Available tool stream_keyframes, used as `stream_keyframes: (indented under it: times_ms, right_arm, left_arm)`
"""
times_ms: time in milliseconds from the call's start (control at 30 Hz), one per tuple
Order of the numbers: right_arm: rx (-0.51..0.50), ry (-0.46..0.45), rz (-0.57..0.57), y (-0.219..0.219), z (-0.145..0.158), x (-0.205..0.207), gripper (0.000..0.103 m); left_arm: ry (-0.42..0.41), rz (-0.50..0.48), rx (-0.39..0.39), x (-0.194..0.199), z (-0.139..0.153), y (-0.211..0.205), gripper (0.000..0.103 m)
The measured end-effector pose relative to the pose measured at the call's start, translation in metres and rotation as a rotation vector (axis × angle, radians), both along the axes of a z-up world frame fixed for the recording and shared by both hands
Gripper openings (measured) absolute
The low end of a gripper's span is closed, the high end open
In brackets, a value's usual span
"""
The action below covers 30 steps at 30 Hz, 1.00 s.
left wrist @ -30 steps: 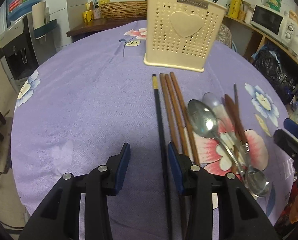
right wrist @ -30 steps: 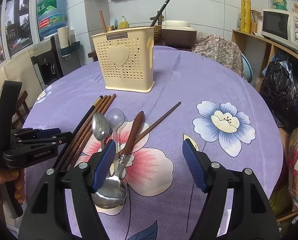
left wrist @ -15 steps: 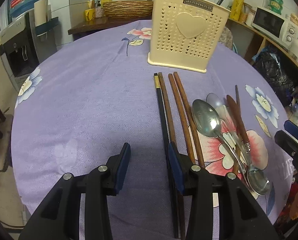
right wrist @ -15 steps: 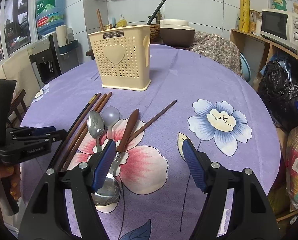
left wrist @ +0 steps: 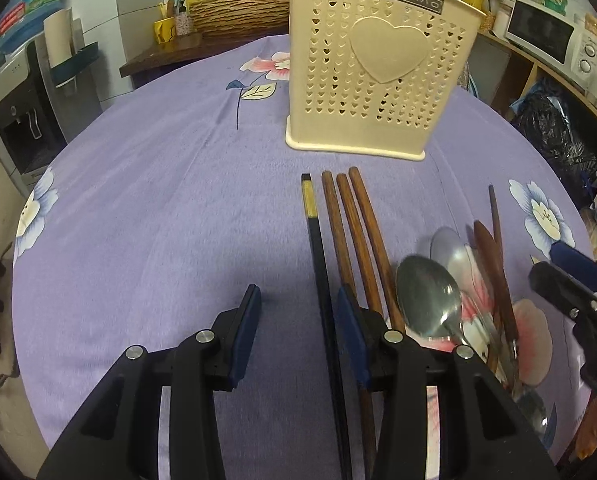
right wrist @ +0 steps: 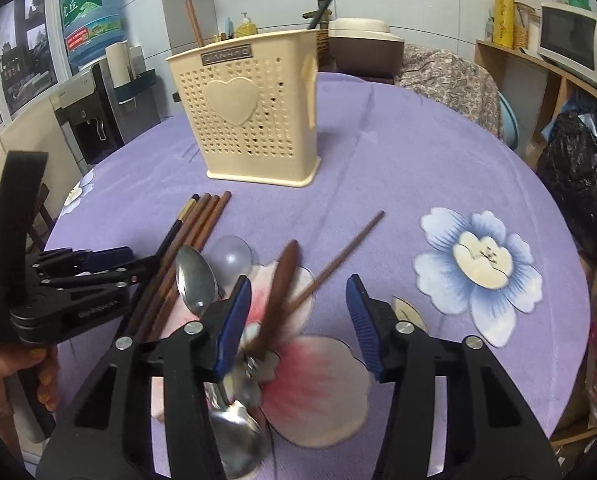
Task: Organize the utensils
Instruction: 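Close right gripper on the brown-handled utensil while left gripper grasps a gold-tipped black chopstick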
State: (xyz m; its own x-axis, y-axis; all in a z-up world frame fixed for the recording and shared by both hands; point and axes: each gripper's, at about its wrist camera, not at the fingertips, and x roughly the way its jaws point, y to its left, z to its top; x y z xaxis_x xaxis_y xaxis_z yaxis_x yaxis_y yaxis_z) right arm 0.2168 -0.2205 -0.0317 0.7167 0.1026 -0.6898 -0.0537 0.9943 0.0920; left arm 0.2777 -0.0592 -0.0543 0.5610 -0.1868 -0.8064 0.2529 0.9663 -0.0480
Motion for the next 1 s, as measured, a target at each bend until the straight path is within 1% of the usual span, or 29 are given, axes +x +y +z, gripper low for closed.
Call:
stream_keyframes:
  times_ms: [100,200,333,400,500,600,733,767,900,967,1000]
  right_arm:
    - [-0.015,0.029,-0.003,0.007,-0.005,0.017,0.032]
    - [-0.037,0.061,-0.015,0.011,-0.011,0.031,0.03]
    - [-0.056,0.094,-0.035,0.012,-0.02,0.042,0.029]
    - [-0.056,0.11,-0.034,0.013,-0.024,0.047,0.028]
    - [-0.07,0.124,-0.043,0.014,-0.028,0.054,0.023]
    - [-0.069,0.131,-0.048,0.015,-0.028,0.053,0.021]
    - [-0.063,0.13,-0.043,0.014,-0.029,0.05,0.02]
    - [-0.059,0.132,-0.043,0.014,-0.029,0.05,0.02]
    - [-0.06,0.134,-0.044,0.013,-0.029,0.051,0.02]
    - [-0.057,0.131,-0.045,0.013,-0.029,0.05,0.019]
    - [-0.056,0.129,-0.046,0.013,-0.029,0.05,0.019]
  left_arm:
    - [0.002,-0.005,0.013,0.011,0.001,-0.002,0.041]
    - [0.0,-0.004,0.02,0.021,0.001,-0.001,0.041]
    - [0.021,0.001,-0.019,0.035,0.003,0.003,0.04]
    - [0.023,0.005,-0.023,0.039,0.003,0.002,0.04]
    - [0.017,0.006,0.004,0.045,0.002,-0.005,0.039]
    - [0.018,0.004,0.039,0.052,0.002,-0.013,0.038]
    - [0.012,0.01,0.07,0.056,0.003,-0.019,0.029]
    - [0.012,0.009,0.071,0.056,0.003,-0.02,0.026]
    - [0.02,0.022,0.071,0.061,0.004,-0.022,0.019]
    - [0.015,0.031,0.077,0.062,0.004,-0.022,0.01]
    - [0.013,0.036,0.073,0.063,0.004,-0.021,0.009]
